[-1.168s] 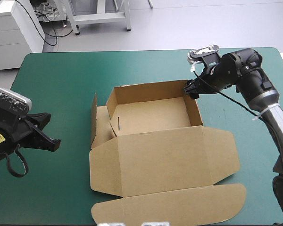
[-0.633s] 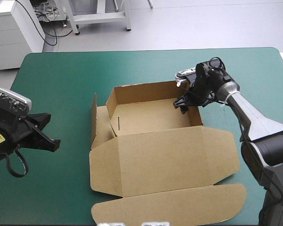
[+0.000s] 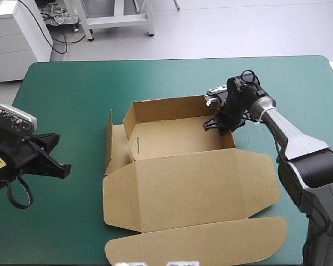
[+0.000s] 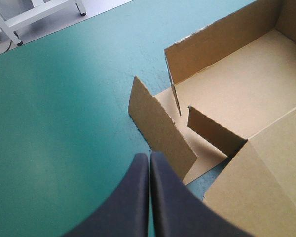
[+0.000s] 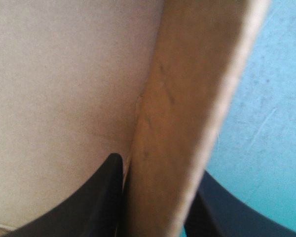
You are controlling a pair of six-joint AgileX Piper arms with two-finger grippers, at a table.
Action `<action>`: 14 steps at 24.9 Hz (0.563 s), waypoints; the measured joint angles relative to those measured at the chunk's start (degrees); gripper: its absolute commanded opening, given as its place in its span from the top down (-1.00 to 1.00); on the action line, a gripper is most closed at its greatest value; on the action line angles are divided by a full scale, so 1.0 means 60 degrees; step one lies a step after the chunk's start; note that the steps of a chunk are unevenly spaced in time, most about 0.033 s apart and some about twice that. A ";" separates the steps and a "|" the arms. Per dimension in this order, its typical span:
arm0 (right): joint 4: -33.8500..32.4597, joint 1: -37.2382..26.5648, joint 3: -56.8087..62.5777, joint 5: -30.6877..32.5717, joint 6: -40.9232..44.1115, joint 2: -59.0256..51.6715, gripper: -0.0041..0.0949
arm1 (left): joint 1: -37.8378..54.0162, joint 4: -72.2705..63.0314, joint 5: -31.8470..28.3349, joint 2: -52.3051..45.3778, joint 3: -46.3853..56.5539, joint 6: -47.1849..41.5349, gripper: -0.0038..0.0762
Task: Fold the box
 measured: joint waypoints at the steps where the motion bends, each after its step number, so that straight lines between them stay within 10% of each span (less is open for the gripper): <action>1: 0.0000 0.0000 0.0000 0.0010 0.0000 0.0000 0.40 | 0.0000 0.0000 0.0000 0.0000 0.0000 0.0000 0.92; 7: 0.0074 0.0000 0.0000 0.0068 0.0000 0.0000 0.97 | 0.0000 0.0000 0.0000 0.0000 0.0000 0.0000 0.92; 14: 0.0074 0.0000 -0.0003 0.0071 0.0000 0.0000 0.96 | 0.0000 0.0000 0.0000 0.0000 0.0000 0.0000 0.92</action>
